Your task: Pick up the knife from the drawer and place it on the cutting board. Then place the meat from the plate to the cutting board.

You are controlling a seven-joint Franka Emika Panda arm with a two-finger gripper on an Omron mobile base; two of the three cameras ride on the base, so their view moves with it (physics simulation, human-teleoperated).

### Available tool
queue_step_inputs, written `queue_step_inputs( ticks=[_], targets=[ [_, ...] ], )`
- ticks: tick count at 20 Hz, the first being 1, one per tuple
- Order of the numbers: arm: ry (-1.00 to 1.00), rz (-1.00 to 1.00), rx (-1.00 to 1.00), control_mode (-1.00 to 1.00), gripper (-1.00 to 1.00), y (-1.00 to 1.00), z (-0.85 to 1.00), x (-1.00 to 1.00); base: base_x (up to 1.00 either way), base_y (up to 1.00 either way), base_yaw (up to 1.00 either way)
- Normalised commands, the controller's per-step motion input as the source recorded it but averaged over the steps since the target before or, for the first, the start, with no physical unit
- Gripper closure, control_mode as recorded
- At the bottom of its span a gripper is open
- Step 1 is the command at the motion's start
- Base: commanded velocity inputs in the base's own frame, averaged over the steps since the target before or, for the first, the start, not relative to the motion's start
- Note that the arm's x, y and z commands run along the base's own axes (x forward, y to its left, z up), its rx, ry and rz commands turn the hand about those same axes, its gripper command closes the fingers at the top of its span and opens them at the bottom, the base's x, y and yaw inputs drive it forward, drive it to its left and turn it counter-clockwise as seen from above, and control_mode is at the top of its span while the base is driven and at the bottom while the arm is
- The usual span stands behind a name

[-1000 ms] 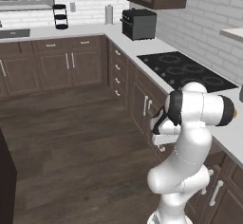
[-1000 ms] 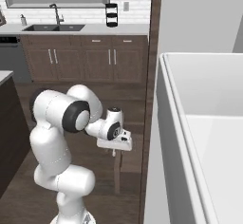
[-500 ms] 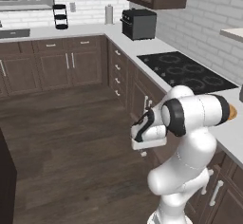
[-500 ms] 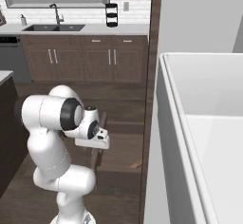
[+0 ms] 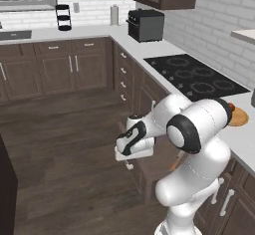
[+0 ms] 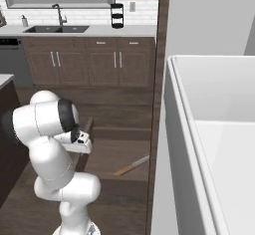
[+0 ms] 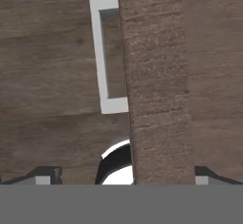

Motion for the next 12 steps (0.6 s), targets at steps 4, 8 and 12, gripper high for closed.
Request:
queue_step_inputs(
  ticks=[4, 8, 12],
  targets=[
    [0.00, 0.00, 0.00, -1.00, -1.00, 1.00, 0.34, 0.00, 0.00, 0.00, 0.00],
    [-0.01, 0.00, 0.00, -1.00, -1.00, 1.00, 0.43, 0.00, 0.00, 0.00, 0.00],
    [0.01, 0.00, 0.03, -1.00, -1.00, 0.05, -0.01, 0.02, 0.00, 0.00, 0.00]
  ],
)
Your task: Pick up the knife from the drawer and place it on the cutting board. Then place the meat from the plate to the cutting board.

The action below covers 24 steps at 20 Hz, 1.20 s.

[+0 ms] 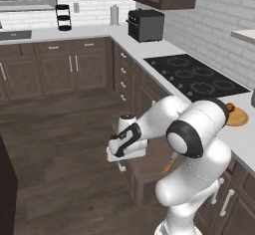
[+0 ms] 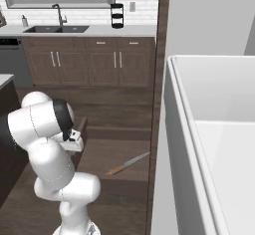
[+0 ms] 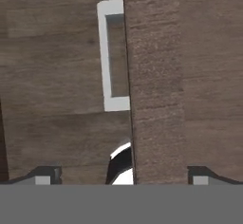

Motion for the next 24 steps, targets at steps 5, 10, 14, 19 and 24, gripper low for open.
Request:
queue_step_inputs(
  ticks=[5, 10, 14, 19, 24],
  targets=[
    [-0.44, -0.07, 0.00, -1.00, -1.00, -0.12, 0.98, -0.38, 0.00, 0.00, 0.00],
    [-0.38, -0.14, 0.00, -1.00, -1.00, -0.31, 1.00, -0.45, 0.00, 0.00, 0.00],
    [-0.01, -0.31, 0.00, -1.00, -1.00, -1.00, 1.00, -0.06, 0.00, 0.00, 0.00],
    [0.26, -0.27, 0.00, -1.00, -1.00, -1.00, 0.80, 0.10, 0.00, 0.00, 0.00],
    [0.59, -0.16, 0.00, -1.00, -1.00, -1.00, 0.11, 0.41, 0.00, 0.00, 0.00]
  ],
)
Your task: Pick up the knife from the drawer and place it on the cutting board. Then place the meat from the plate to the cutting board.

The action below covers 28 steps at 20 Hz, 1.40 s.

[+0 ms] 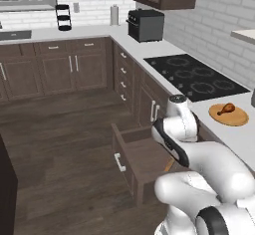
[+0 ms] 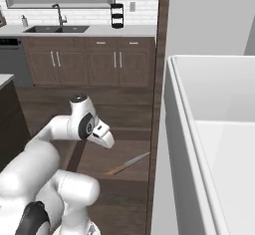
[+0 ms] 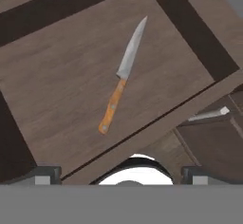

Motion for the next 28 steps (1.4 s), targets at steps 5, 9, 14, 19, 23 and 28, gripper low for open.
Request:
queue_step_inputs(
  ticks=[5, 9, 14, 19, 23, 28],
  targets=[
    [0.36, -0.06, 0.01, -1.00, -1.00, -0.56, -0.32, 0.17, 0.00, 0.00, 0.00],
    [0.14, -0.03, 0.02, -1.00, -1.00, -0.05, -0.61, 0.00, 0.00, 0.00, 0.00],
    [0.01, 0.00, 0.10, -1.00, -1.00, 0.12, -0.86, 0.00, 0.00, 0.00, 0.00],
    [0.00, 0.00, 0.15, -1.00, -1.00, 0.07, -0.78, 0.00, 0.00, 0.00, 0.00],
    [0.00, 0.00, 0.00, -1.00, -1.00, 0.19, -0.71, 0.03, 0.00, 0.00, 0.00],
    [-0.02, 0.00, 0.00, -1.00, -1.00, 0.10, -0.13, 0.44, 0.00, 0.00, 0.00]
  ],
)
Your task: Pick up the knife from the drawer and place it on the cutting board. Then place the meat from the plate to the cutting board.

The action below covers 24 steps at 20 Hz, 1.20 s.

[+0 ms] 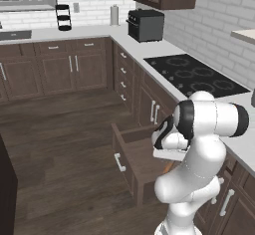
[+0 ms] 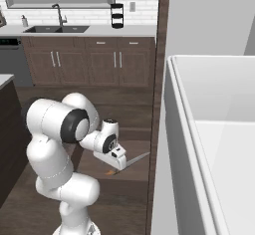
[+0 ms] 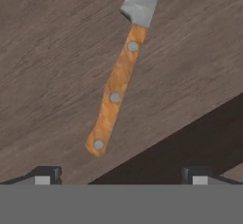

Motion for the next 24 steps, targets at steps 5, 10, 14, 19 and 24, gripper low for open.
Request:
queue_step_inputs(
  ticks=[5, 10, 14, 19, 24],
  targets=[
    [-0.01, 0.01, -0.01, -1.00, -1.00, -0.02, -0.04, 0.31, 0.00, 0.00, 0.00],
    [-0.06, 0.00, -0.08, -1.00, -1.00, -0.11, -0.16, 0.01, 0.00, 0.00, 0.00],
    [0.00, 0.02, -0.09, -1.00, -1.00, -0.25, -0.33, 0.00, 0.00, 0.00, 0.00],
    [-0.01, 0.01, -0.03, -1.00, -1.00, 0.00, -0.29, 0.02, 0.00, 0.00, 0.00],
    [-0.05, 0.00, 0.00, -1.00, -1.00, 0.01, -0.19, 0.14, 0.00, 0.00, 0.00]
  ],
)
